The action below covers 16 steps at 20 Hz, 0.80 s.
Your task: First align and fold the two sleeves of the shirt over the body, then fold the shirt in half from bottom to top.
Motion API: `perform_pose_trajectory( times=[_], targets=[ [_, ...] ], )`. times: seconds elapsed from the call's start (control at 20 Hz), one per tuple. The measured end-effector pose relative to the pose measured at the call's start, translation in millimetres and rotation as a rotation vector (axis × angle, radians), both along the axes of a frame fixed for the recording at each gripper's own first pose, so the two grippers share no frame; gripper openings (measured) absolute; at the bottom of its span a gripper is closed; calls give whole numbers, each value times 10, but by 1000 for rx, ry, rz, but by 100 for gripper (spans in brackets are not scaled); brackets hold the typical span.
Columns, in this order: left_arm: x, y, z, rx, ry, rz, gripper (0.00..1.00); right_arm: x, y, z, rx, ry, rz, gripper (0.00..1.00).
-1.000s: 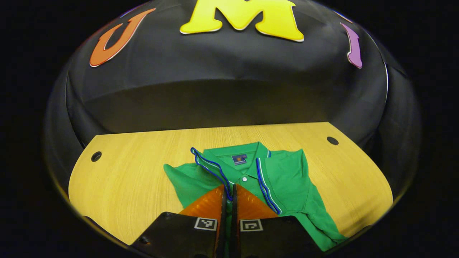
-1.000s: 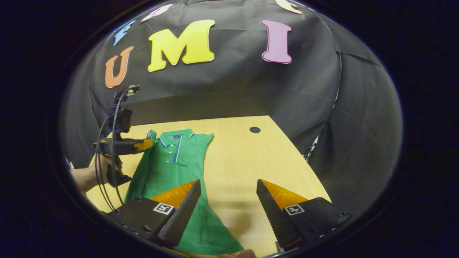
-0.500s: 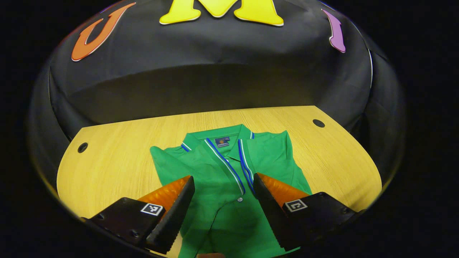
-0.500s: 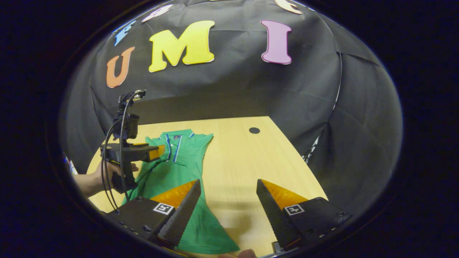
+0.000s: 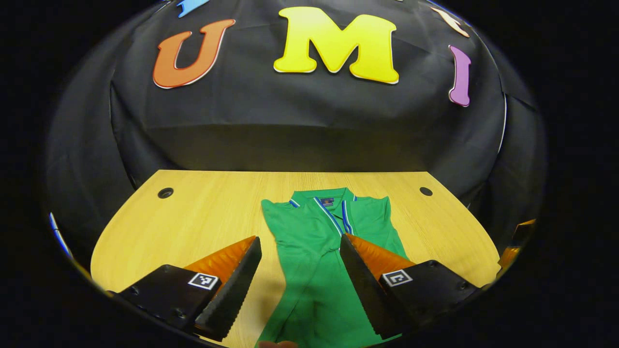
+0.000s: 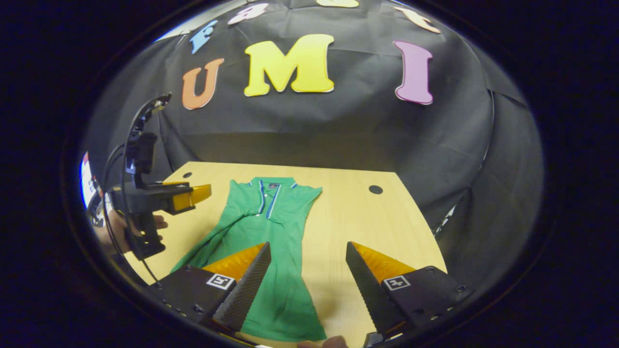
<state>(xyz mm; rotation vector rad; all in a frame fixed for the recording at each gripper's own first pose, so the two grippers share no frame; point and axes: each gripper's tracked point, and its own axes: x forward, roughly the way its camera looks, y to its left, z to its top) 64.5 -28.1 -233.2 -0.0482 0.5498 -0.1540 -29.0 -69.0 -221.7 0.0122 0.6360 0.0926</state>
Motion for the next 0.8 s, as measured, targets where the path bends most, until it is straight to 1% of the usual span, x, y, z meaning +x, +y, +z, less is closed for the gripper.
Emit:
perform_pose_trajectory(
  times=[0.1, 0.15, 0.25, 0.3, 0.4, 0.5, 0.55, 0.8],
  targets=[
    [-306, 137, 32, 23, 12, -7, 100, -98, -8, -57, -7, 23, 34, 95],
    [-455, 164, 17, 25, 28, -15, 100, -151, -33, -97, -16, 37, 44, 97],
    [-795, 222, -76, 25, 76, -38, 100, -282, -65, -155, -26, 67, 55, 97],
    [-946, 247, -135, 29, 106, -55, 100, -350, -82, -224, -30, 89, 57, 95],
    [-1256, 290, -306, 44, 180, -98, 100, -495, -136, -330, -41, 130, 61, 97],
    [-1537, 351, -467, 58, 258, -138, 100, -665, -190, -496, -58, 195, 79, 95],
    [-1653, 384, -530, 67, 292, -151, 100, -748, -218, -605, -74, 232, 89, 97],
    [-2208, 591, -937, 117, 463, -212, 100, -1162, -304, -982, -116, 380, 135, 96]
  ],
)
